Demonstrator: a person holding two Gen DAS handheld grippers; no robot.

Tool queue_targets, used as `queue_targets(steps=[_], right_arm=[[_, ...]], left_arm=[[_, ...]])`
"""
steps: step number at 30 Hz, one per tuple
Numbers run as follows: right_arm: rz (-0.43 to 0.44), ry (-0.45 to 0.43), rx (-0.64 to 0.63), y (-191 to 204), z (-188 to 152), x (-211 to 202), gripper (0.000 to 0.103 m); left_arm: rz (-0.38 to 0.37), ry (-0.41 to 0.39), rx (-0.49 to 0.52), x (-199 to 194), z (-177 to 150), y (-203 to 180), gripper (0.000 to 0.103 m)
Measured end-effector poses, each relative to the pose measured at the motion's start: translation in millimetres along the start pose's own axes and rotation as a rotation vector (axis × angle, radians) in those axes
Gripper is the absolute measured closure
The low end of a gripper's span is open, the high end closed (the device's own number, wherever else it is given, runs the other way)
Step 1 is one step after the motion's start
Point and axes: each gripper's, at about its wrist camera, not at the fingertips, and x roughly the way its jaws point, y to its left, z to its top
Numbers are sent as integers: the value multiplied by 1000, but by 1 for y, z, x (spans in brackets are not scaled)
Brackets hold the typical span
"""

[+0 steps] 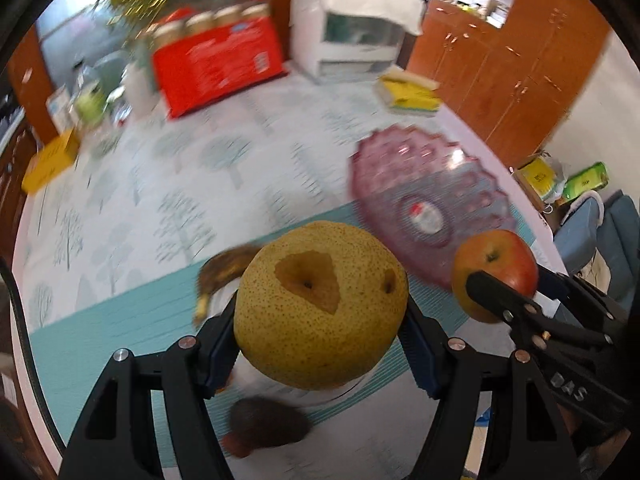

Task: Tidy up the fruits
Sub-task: 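Carry the pear with the left tool into the pink bowl while the right tool carries the apple there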

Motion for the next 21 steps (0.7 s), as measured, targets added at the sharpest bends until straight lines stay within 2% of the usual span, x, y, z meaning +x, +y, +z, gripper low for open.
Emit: queue_targets(steps=[4, 8, 14, 21], right_arm=[[-39, -27, -7, -39, 18, -1, 37], [-73, -46, -58, -70, 37, 7, 37], [-110, -47, -110, -109, 60, 34, 37], [-108, -12, -169, -131, 63, 78, 36]], left_arm=[[13, -19, 9, 9, 26, -47, 33], [32, -29, -11, 36, 54, -83, 33], [81, -21, -48, 91, 83, -97, 33], [141, 53, -7, 143, 93, -103, 33]])
